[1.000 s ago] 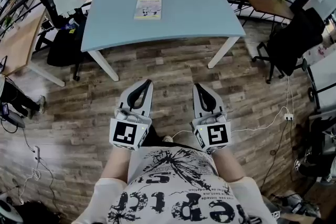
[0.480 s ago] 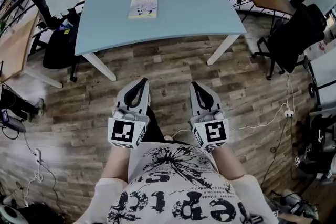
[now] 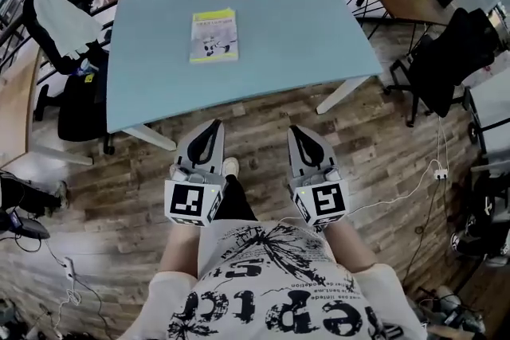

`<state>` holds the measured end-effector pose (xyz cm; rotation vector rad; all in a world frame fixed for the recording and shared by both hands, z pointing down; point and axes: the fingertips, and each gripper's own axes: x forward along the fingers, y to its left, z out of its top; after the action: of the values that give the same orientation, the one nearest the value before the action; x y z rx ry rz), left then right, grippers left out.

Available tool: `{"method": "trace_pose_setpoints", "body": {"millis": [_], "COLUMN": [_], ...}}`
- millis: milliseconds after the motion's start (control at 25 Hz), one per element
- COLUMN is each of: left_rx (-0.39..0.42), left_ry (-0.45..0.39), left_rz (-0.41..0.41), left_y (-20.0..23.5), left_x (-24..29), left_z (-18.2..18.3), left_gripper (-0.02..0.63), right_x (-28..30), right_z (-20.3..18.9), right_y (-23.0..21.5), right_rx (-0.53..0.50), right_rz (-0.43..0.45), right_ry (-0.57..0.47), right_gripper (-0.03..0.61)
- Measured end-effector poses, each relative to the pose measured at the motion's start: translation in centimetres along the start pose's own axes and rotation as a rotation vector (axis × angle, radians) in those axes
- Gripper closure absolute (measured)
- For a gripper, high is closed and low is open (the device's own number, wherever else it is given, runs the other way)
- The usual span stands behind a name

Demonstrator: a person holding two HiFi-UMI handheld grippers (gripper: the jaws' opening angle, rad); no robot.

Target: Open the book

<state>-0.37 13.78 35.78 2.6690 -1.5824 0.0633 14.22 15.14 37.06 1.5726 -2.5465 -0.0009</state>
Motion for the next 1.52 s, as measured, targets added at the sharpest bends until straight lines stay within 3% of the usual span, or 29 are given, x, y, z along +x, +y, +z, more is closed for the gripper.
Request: {"method": "trace_pose_setpoints", "body": {"millis": [320,600,920,1200,1520], "left_rx": [0.012,0.025,0.002,0.000,-0.037], "left_ry": [0.008,0.039,0.130,0.206,0.448], "left_rz": [-0.043,-0.054,-0.039,0.026,0.064], "left_y": [11.2,17.8,19.6,19.5,19.2], "left_x": [11.2,17.8,23.1,28.3,33.1], "left_z": [1.3,2.0,-1.1,-3.9,-12.1], "left_gripper": [0.594,0.594,0.594,0.594,0.592], "right_x": [15.1,24.0,30.1,35.4,40.1], "right_z": [2.6,3.6,1.8,0.0,-3.6], "right_y": [-2.7,-4.7,-7.3,-10.9,-14.1], "right_rx": [-0.006,0.015,0.034,0.028,0.024], "right_rz": [-0.040,-0.057,-0.012,0.114,0.261], "right_ry": [0.010,0.032,0.081,0.125,0.215], "right_gripper": [0.568,0.568,0.568,0.568,0.568]}}
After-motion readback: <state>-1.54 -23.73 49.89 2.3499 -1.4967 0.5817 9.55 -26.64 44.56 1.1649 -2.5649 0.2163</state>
